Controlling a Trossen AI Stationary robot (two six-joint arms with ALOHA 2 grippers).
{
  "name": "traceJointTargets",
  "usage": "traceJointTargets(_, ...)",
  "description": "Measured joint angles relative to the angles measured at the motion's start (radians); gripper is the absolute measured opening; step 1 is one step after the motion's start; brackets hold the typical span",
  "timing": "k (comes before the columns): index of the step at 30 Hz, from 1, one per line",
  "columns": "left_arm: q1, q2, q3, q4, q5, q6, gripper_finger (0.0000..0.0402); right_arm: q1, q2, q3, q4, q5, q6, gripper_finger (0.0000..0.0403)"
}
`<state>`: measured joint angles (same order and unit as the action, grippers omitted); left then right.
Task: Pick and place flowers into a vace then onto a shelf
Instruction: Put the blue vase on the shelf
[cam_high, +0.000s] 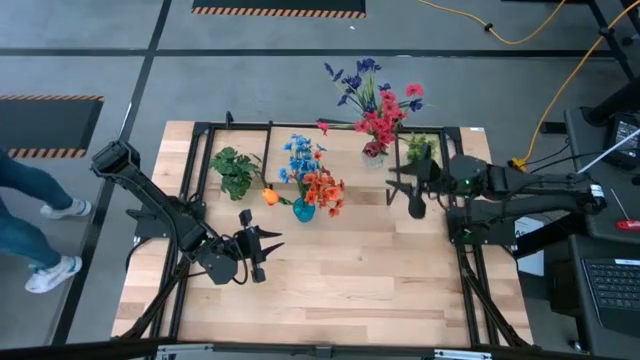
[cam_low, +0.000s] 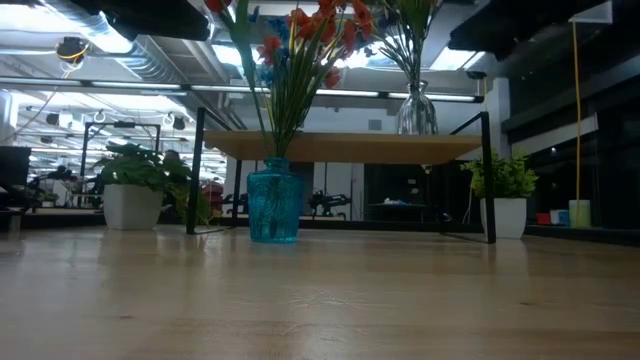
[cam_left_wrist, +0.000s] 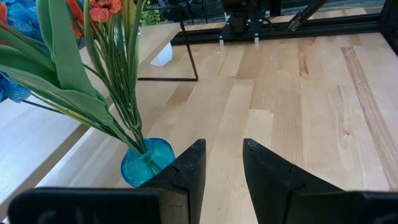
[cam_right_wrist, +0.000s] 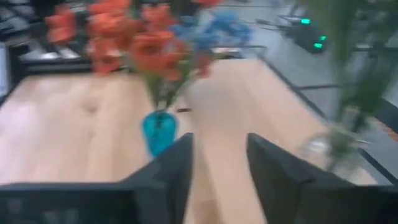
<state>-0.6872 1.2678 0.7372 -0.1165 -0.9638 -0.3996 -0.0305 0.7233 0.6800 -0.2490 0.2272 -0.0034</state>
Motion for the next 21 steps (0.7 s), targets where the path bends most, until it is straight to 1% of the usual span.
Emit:
traceJointTargets(5, 0.000, 0.000, 0.000, 0.000, 0.000, 0.000, 0.0100, 0.135, 0.035, 0.000, 0.000, 0.016, -0.006, 0.0031)
traceJointTargets(6, 0.002, 0.000, 0.000, 0.000, 0.000, -0.001, 0.0102, 0.162, 0.046, 0.000, 0.002, 0.030, -0.004, 0.0016)
traceJointTargets(7, 0.002, 0.000, 0.000, 0.000, 0.002, -0.001, 0.0106, 0.188, 0.061, 0.000, 0.003, 0.044, -0.002, 0.0010)
traceJointTargets(10, 0.003, 0.000, 0.000, 0.000, 0.022, -0.002, 0.0127, 0.260, 0.116, 0.000, 0.011, 0.103, 0.037, 0.0015)
traceJointTargets(14, 0.005, 0.000, 0.000, 0.000, 0.037, -0.065, 0.0170, 0.342, 0.219, -0.001, 0.043, 0.178, 0.102, 0.0008)
traceJointTargets(18, 0.019, 0.000, 0.000, -0.001, 0.039, -0.070, 0.0218, 0.406, 0.331, -0.001, 0.133, 0.229, 0.131, 0.0005)
traceJointTargets(21, 0.035, 0.000, 0.000, -0.006, 0.034, -0.039, 0.0247, 0.453, 0.416, -0.001, 0.213, 0.296, 0.143, 0.0007)
